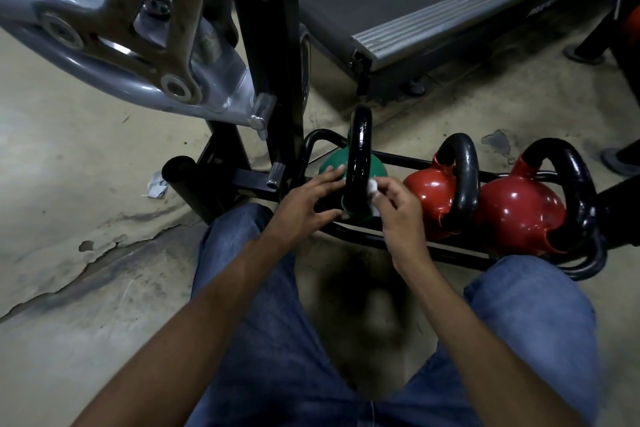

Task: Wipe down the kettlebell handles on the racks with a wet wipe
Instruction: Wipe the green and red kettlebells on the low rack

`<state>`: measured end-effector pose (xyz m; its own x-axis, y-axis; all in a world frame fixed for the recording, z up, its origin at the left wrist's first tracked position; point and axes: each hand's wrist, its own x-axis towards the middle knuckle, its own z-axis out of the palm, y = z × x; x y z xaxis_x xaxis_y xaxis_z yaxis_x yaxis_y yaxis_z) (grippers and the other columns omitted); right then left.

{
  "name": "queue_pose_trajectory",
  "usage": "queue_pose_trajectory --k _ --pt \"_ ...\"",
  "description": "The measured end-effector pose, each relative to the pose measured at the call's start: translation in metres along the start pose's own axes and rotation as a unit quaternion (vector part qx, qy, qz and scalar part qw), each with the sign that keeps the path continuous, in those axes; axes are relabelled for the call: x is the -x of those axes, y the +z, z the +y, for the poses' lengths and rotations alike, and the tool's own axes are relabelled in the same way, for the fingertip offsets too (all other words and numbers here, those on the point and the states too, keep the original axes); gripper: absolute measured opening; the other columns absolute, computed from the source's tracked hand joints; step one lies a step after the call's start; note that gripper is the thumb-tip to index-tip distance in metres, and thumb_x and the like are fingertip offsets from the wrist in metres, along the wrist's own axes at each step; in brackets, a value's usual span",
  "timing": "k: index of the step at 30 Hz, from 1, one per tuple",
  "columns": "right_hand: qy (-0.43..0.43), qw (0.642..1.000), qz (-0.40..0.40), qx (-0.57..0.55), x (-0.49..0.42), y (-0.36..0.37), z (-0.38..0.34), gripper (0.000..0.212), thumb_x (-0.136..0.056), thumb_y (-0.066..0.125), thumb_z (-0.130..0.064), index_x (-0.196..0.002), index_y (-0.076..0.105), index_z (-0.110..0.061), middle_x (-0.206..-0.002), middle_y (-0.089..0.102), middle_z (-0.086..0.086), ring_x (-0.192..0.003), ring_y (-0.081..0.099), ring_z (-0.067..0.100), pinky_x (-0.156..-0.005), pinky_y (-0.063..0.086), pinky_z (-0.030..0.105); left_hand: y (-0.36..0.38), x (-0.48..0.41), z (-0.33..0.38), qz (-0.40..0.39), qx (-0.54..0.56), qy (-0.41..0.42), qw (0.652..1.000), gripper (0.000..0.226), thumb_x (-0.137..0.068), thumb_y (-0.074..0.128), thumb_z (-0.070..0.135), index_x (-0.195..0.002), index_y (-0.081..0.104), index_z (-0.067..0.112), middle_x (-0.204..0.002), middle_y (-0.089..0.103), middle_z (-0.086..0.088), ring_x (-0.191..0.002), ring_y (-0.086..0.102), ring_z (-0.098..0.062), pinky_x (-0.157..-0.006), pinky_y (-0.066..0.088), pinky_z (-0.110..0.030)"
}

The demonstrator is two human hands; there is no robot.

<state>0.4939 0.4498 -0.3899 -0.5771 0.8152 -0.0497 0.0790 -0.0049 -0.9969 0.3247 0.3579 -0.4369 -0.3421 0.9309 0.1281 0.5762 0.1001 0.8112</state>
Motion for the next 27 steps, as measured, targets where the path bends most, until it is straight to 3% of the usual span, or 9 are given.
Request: queue_pose_trajectory --k 6,8,12,15,17,18,20,23,27 --pt "-0.174 0.972 0.041 0.151 0.016 0.002 0.008 0.010 -0.095 0.072 -0.010 -0.104 0.067 -0.014 -0.107 0.063 0.003 -0.099 0.064 0.018 -0.088 0.055 0.034 0.004 0.000 0.001 0.008 -0.016 -0.001 1.000 0.068 -0.085 0.083 0.014 -0.148 0.057 0.018 -0.161 0.043 0.007 -0.153 0.032 -0.009 -0.125 0.029 -0.031" --pt "-0.329 0.889 0.002 0.318 0.012 0.000 0.003 0.011 -0.095 0.071 -0.005 -0.105 0.070 -0.008 -0.109 0.060 0.008 -0.101 0.059 0.021 -0.087 0.050 0.030 0.005 0.000 0.002 0.011 -0.017 -0.003 1.000 0.065 -0.086 0.082 0.013 -0.147 0.058 0.015 -0.160 0.045 0.005 -0.152 0.034 -0.011 -0.125 0.030 -0.032" --pt "-0.523 0.643 -0.093 0.552 -0.028 -0.008 -0.022 0.021 -0.098 0.062 -0.020 -0.112 0.071 -0.007 -0.117 0.065 0.013 -0.108 0.057 0.030 -0.095 0.043 0.040 0.007 0.003 0.007 0.035 -0.031 0.020 0.999 0.049 -0.085 0.083 0.015 -0.132 0.069 0.017 -0.146 0.060 0.008 -0.137 0.053 -0.006 -0.109 0.044 -0.023" --pt "-0.534 0.568 -0.125 0.614 -0.043 -0.006 -0.039 0.026 -0.101 0.052 -0.026 -0.108 0.070 -0.009 -0.115 0.062 0.011 -0.111 0.056 0.031 -0.097 0.043 0.045 0.008 0.005 0.014 0.048 -0.020 0.009 0.999 0.033 -0.082 0.084 0.014 -0.113 0.074 0.017 -0.120 0.064 0.018 -0.110 0.059 0.013 -0.090 0.043 -0.011" --pt "-0.528 0.587 -0.115 0.602 -0.037 -0.011 -0.036 0.022 -0.101 0.057 -0.023 -0.110 0.069 -0.008 -0.115 0.061 0.012 -0.110 0.056 0.031 -0.096 0.045 0.044 0.008 0.007 0.020 0.046 -0.011 -0.001 0.999 0.040 -0.083 0.085 0.017 -0.121 0.072 0.016 -0.127 0.064 0.015 -0.118 0.059 0.008 -0.096 0.047 -0.017" --pt "-0.516 0.630 -0.100 0.572 -0.029 -0.013 -0.031 0.019 -0.100 0.061 -0.020 -0.111 0.069 -0.007 -0.115 0.061 0.013 -0.109 0.056 0.030 -0.095 0.047 0.042 0.008 0.007 0.022 0.039 -0.006 -0.010 0.999 0.049 -0.083 0.085 0.020 -0.130 0.069 0.017 -0.137 0.063 0.012 -0.129 0.057 0.000 -0.104 0.047 -0.023" --pt "-0.450 0.763 -0.052 0.462 -0.008 -0.014 -0.017 0.014 -0.098 0.067 -0.013 -0.111 0.069 -0.007 -0.114 0.062 0.011 -0.106 0.058 0.024 -0.090 0.050 0.035 0.006 0.007 0.025 0.020 0.010 -0.043 0.999 0.063 -0.084 0.085 0.023 -0.142 0.062 0.020 -0.153 0.049 0.013 -0.145 0.042 -0.007 -0.117 0.036 -0.023" --pt "-0.210 0.951 0.052 0.220 0.012 -0.005 -0.002 0.011 -0.098 0.068 -0.010 -0.108 0.070 -0.013 -0.108 0.069 -0.001 -0.102 0.065 0.012 -0.088 0.055 0.032 0.005 0.007 0.028 0.019 0.034 -0.069 0.997 0.068 -0.083 0.086 0.023 -0.145 0.059 0.021 -0.153 0.041 0.017 -0.150 0.035 -0.008 -0.124 0.031 -0.030" --pt "0.020 0.999 0.019 -0.022 -0.007 0.009 -0.011 0.026 -0.104 0.050 -0.006 -0.108 0.074 -0.018 -0.104 0.078 0.006 -0.101 0.073 0.024 -0.089 0.056 0.036 0.005 0.008 0.030 0.010 0.067 -0.109 0.992 0.078 -0.078 0.089 0.028 -0.148 0.056 0.024 -0.159 0.047 0.009 -0.149 0.038 -0.007 -0.124 0.034 -0.042"
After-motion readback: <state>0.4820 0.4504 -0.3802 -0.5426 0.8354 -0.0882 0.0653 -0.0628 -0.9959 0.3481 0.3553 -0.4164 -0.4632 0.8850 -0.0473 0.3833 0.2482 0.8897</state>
